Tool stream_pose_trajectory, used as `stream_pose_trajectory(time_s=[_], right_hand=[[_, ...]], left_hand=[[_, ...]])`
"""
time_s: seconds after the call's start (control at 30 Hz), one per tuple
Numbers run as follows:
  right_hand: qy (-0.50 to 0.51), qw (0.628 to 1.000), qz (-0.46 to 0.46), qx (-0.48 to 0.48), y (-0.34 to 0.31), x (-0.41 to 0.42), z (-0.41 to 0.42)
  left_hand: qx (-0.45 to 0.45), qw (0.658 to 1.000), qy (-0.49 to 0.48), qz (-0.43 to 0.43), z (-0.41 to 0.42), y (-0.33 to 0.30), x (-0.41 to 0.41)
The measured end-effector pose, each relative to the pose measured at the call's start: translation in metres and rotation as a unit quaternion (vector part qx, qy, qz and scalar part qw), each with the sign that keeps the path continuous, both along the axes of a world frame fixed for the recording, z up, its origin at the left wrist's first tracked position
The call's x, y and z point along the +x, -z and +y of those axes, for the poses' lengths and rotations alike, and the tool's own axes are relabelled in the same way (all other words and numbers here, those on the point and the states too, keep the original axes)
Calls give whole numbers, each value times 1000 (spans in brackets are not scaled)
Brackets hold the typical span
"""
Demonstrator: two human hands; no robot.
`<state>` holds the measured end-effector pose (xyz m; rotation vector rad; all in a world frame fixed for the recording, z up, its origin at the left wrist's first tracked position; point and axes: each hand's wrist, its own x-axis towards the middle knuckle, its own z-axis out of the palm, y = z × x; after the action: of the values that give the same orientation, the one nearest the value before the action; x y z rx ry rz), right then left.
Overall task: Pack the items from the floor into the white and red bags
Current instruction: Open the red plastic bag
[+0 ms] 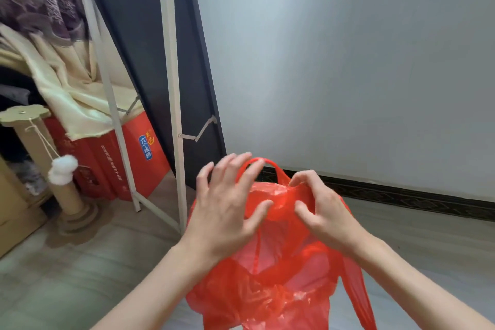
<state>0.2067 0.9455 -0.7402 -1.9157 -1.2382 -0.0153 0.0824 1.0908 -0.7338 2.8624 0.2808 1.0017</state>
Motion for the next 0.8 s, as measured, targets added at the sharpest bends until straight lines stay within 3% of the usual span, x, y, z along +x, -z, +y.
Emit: stream_pose_trajectory(time_s=[0.07, 0.17, 0.2, 0.27, 0.43, 0.53, 0.63, 0.8], right_hand=[[-16, 999, 35, 8, -1, -3, 2], [-44, 993, 104, 35, -3, -6, 5], [-49, 993, 101, 37, -3, -7, 5], [-41, 994, 92, 49, 0, -5, 3], [83, 978, 129, 142, 3, 14, -7], [137, 978, 71, 142, 7, 18, -10], [121, 983, -19, 134, 7, 12, -7], [133, 975, -178, -9, 14, 9, 2]], left_hand=[[33, 997, 59, 47, -3, 5, 2], [-111, 986, 109, 51, -2, 9, 3], [-132, 985, 102, 31, -1, 10, 4], [-92, 994, 65, -1, 4, 11, 4], [-123, 990, 6, -67, 12, 8, -5], [-161, 984, -31, -74, 13, 8, -6], [-183, 978, -66, -81, 12, 7, -4], [-240, 967, 23, -79, 6, 3, -7]])
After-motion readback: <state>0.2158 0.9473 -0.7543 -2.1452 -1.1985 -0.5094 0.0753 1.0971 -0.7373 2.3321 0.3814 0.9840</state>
